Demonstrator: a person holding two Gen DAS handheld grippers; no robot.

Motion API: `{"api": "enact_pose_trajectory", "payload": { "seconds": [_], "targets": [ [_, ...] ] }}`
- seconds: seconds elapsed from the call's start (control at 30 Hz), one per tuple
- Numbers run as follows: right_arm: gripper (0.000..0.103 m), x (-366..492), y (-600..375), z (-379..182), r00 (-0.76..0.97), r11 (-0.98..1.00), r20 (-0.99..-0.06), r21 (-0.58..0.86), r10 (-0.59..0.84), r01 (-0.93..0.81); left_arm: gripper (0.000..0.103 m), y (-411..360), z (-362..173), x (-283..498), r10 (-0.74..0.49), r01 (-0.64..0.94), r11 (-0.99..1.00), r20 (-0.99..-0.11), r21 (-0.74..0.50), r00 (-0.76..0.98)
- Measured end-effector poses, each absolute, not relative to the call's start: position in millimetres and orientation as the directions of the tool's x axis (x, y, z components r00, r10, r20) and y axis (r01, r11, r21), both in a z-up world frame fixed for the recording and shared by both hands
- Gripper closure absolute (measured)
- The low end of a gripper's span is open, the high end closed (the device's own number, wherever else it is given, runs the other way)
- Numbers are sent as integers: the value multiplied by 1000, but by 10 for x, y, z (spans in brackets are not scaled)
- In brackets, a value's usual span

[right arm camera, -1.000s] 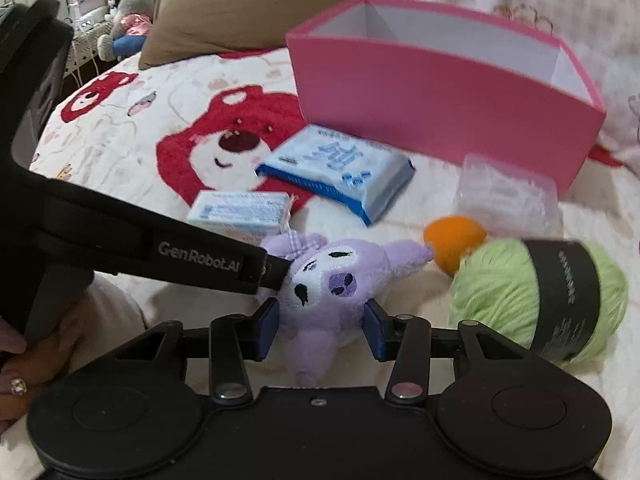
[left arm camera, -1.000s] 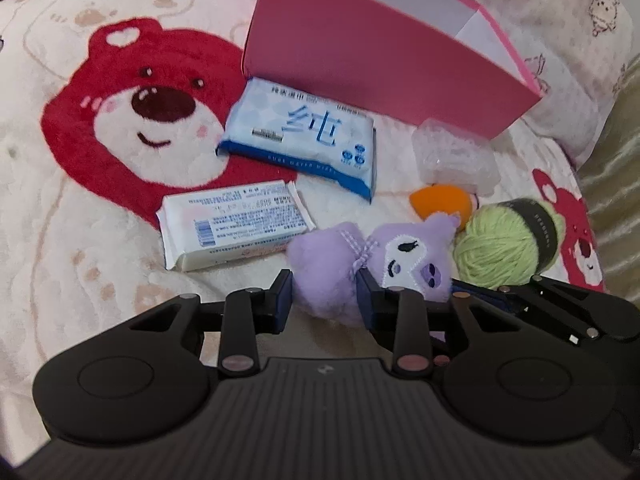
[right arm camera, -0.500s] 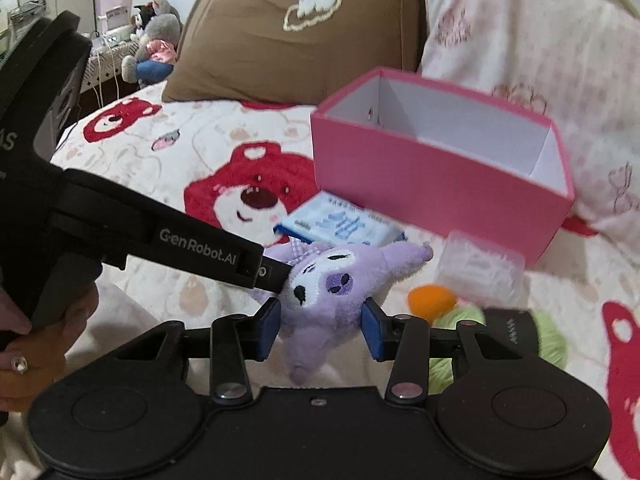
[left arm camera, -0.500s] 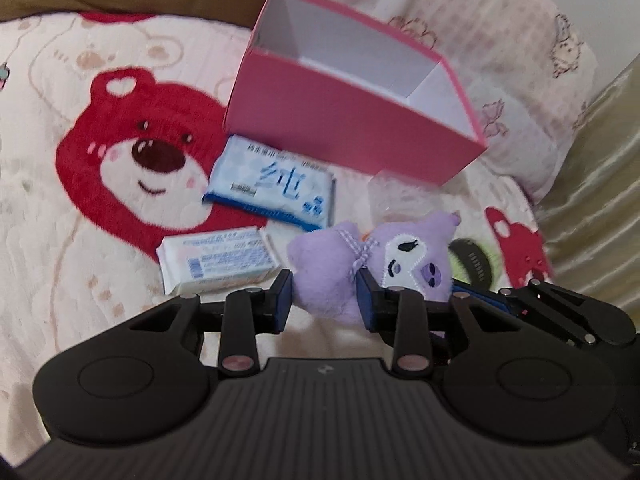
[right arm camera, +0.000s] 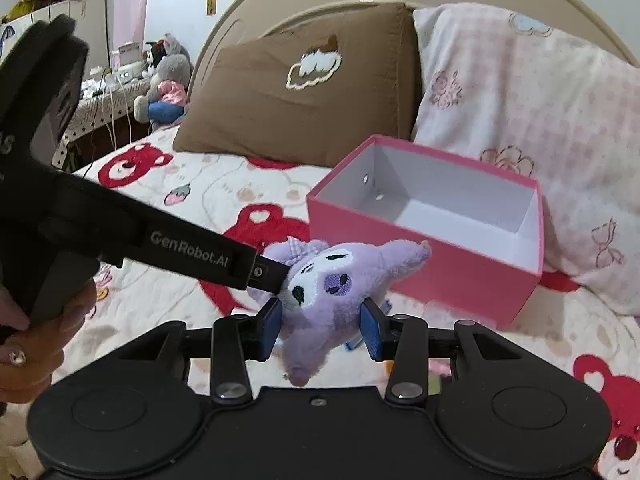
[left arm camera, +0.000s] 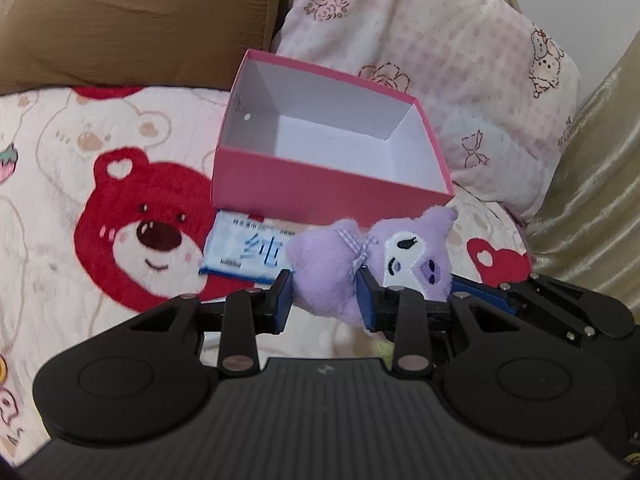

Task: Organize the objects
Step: 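Lift the purple plush doll with the right tool and carry it into the pink box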

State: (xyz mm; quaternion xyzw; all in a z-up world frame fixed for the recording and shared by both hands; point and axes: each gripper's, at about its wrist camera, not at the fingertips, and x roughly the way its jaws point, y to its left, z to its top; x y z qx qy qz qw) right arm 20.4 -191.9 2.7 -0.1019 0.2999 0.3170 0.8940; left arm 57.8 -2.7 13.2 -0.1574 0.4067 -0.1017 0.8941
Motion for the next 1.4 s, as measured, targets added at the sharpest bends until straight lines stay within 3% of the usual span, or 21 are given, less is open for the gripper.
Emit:
{"api": "enact_pose_trajectory", "payload": {
  "seconds": [0.3,0.63,0.93,1.4],
  "targets": [
    [57,584,-2031,370,646,789,-561,20,517,-614,72,-140,566,955,-332,98,925,-658,-366,676],
    [58,1082,-2077,544,604,781,-597,62,528,-621,72,-226,767,1406,-344,147,929,-643,-340,684],
    [58,1584,-1932,725,601,761,-657,-64,454,-645,72,-178,751,1913,-406,119,885,-623,-449,668],
    [58,2273,-2099,393,557,793,-679,60,478,-607,72,-355,460,2557,-404,189,908,-660,-375,633]
  ]
}}
